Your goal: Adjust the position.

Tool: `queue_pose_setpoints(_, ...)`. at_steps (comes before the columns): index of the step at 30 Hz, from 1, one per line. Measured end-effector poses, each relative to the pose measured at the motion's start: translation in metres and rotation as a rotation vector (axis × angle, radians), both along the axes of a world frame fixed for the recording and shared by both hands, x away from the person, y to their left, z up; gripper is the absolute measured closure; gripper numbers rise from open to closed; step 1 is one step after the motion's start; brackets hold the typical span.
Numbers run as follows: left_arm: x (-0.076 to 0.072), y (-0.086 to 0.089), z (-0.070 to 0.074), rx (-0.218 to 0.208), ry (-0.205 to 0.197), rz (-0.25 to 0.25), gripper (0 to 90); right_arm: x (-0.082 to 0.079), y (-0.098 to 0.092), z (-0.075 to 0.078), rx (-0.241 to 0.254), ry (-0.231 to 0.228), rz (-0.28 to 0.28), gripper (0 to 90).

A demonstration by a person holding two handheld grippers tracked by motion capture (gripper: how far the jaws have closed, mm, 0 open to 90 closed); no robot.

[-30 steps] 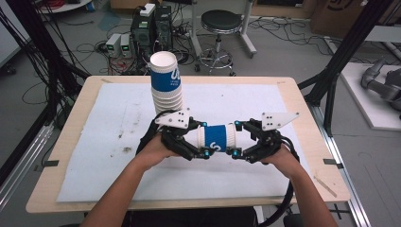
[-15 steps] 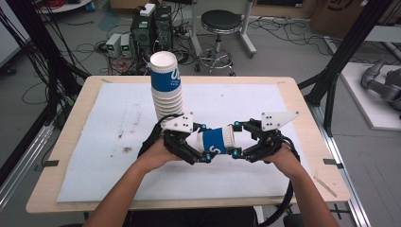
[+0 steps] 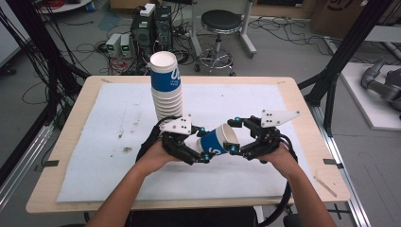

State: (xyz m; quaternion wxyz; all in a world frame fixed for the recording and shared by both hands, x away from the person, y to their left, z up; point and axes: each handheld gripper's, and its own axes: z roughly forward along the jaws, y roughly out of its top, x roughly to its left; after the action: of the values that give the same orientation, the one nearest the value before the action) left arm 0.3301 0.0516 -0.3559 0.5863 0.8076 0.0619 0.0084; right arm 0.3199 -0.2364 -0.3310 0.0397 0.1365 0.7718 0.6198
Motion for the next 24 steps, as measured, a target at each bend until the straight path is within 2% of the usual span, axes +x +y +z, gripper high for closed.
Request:
queue_pose_setpoints(2,0.0,0.003,-0.003,-0.04,0.017,0.022,28.9,0.0,-0.002,-0.001,0.046,0.025,-0.026,17.2)
queue_pose_setpoints(3,0.0,0.005,-0.004,-0.055,0.021,0.03,29.0,0.0,-0.002,-0.001,0.046,0.028,-0.038,17.3)
queue_pose_setpoints(6,0.0,0.006,-0.005,-0.092,0.029,0.02,28.9,0.001,0.0,-0.003,0.027,0.045,-0.025,17.3)
queue_pose_setpoints(9,-0.002,0.003,-0.005,-0.061,0.019,0.01,28.6,0.001,0.006,-0.004,0.004,0.04,0.006,17.3)
queue_pose_setpoints(10,-0.003,0.002,-0.005,-0.051,0.026,0.018,28.4,0.001,0.007,-0.003,-0.004,0.029,0.01,18.1)
queue_pose_setpoints(12,-0.004,0.001,-0.005,-0.031,0.013,0.032,27.8,0.002,0.008,-0.001,-0.036,0.016,0.016,20.1)
queue_pose_setpoints(13,-0.005,0.0,-0.004,-0.01,-0.002,0.04,27.3,0.002,0.009,0.0,-0.046,0.012,0.016,20.6)
queue_pose_setpoints(14,-0.006,-0.002,-0.004,0.029,-0.021,0.057,25.0,0.001,0.009,0.002,-0.055,0.003,0.017,21.6)
queue_pose_setpoints(15,-0.007,-0.004,-0.004,0.055,-0.028,0.067,19.9,0.001,0.01,0.003,-0.07,-0.004,0.018,22.2)
queue_pose_setpoints(16,-0.007,-0.004,-0.003,0.071,-0.034,0.064,18.5,0.001,0.011,0.005,-0.082,0.001,0.026,22.2)
queue_pose_setpoints(18,-0.006,-0.006,-0.004,0.076,-0.032,0.046,21.0,0.001,0.013,0.007,-0.107,-0.005,0.029,22.2)
queue_pose_setpoints(20,-0.006,-0.007,-0.005,0.075,-0.034,0.034,28.0,0.0,0.015,0.01,-0.122,-0.017,0.032,22.2)
queue_pose_setpoints(24,-0.005,-0.008,-0.008,0.058,-0.015,0.027,29.1,-0.001,0.016,0.01,-0.117,-0.015,0.022,21.4)
